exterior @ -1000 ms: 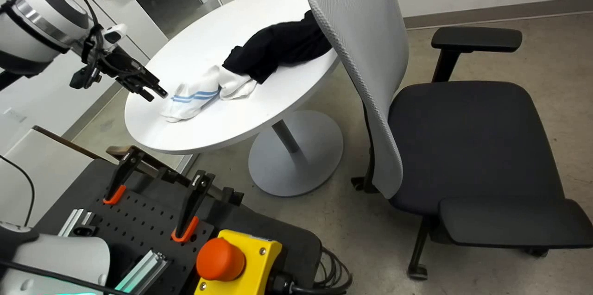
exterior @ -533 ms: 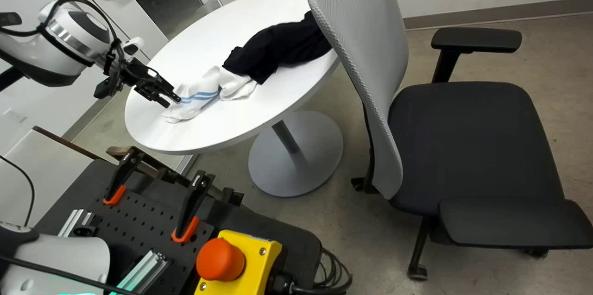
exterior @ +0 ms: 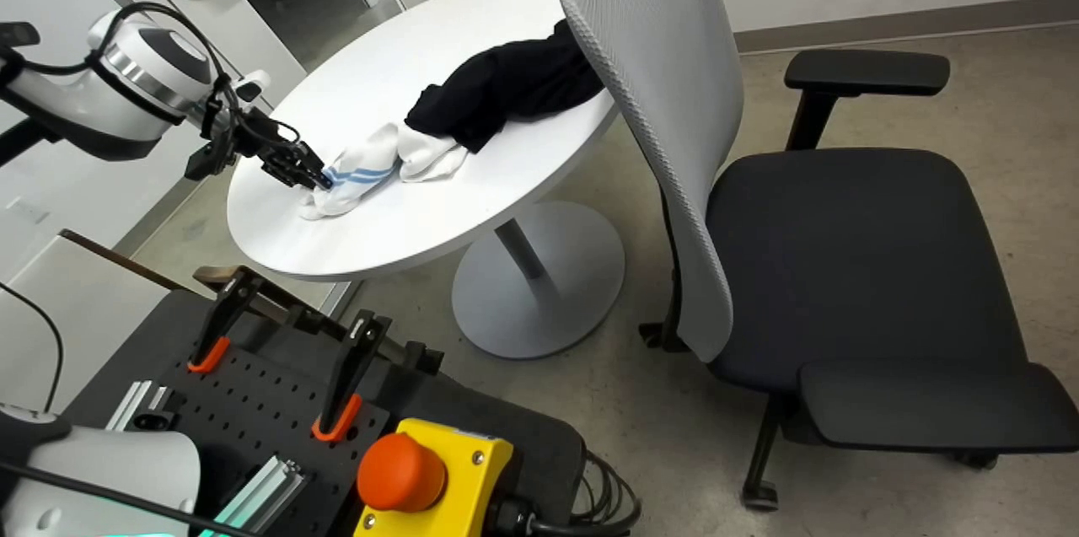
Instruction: Hang the white towel and the black shirt on the chair, afterwards take the towel off and put it back on the table
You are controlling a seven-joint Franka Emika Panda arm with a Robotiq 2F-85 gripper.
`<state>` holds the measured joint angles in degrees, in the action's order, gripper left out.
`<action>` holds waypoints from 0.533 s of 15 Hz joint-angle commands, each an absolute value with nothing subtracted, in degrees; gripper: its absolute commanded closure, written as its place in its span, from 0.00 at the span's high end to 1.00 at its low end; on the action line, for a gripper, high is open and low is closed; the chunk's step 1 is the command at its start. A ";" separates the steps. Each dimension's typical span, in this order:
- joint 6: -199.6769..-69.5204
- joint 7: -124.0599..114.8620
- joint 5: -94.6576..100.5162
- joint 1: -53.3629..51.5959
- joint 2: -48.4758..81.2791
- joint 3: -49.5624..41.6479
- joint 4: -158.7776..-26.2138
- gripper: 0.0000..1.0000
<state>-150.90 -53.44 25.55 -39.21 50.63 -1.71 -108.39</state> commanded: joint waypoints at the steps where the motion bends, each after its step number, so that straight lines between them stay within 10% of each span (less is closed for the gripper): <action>1: -150.49 -50.63 23.20 -40.43 52.65 -2.82 -106.02 0.01; 8: -151.22 -50.44 20.71 -39.61 46.97 -2.90 -111.02 0.03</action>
